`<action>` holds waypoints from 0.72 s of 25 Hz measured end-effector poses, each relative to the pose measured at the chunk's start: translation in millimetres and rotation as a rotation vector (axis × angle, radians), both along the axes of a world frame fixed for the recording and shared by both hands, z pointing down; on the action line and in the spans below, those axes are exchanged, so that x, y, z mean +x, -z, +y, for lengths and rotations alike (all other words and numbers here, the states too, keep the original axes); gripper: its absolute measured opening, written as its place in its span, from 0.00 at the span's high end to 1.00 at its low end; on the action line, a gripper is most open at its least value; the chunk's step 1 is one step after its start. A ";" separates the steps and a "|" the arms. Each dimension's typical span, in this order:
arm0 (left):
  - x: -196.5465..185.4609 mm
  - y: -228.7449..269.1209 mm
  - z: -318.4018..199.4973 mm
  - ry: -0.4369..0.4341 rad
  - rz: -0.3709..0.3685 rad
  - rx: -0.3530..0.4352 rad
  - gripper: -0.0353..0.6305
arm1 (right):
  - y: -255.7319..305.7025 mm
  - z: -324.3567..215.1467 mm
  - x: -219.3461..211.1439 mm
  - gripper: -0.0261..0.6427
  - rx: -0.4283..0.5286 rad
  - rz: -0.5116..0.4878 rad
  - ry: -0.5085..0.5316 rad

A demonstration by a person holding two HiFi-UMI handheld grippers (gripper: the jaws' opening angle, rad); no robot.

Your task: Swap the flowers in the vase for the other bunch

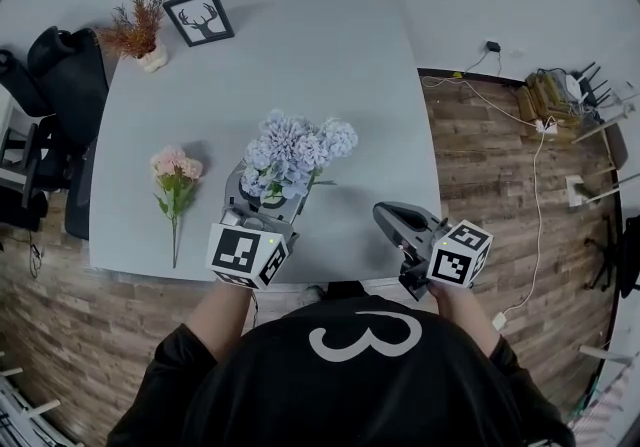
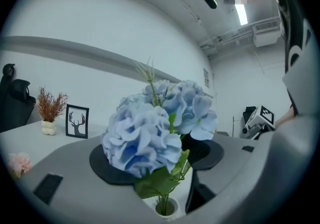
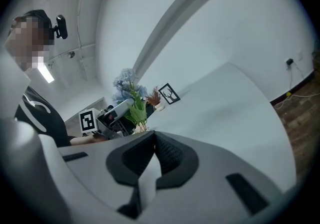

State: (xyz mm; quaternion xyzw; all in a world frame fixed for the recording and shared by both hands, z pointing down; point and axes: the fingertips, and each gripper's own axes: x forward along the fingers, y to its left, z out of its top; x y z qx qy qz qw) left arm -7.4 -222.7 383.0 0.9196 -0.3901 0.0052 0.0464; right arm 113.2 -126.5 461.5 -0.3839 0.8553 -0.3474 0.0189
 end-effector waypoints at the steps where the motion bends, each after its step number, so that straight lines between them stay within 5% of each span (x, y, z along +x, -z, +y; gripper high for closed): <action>1: -0.5 -2.6 1.8 -0.009 -0.002 -0.012 0.51 | 0.1 1.6 -2.1 0.95 0.000 -0.001 0.000; 10: -6.8 -12.9 3.6 -0.029 -0.023 -0.083 0.37 | -0.1 16.5 -14.5 0.95 0.000 -0.012 -0.014; 18: -23.1 -12.5 8.7 -0.032 0.042 -0.167 0.31 | 14.3 30.4 -23.7 0.95 0.042 -0.013 -0.059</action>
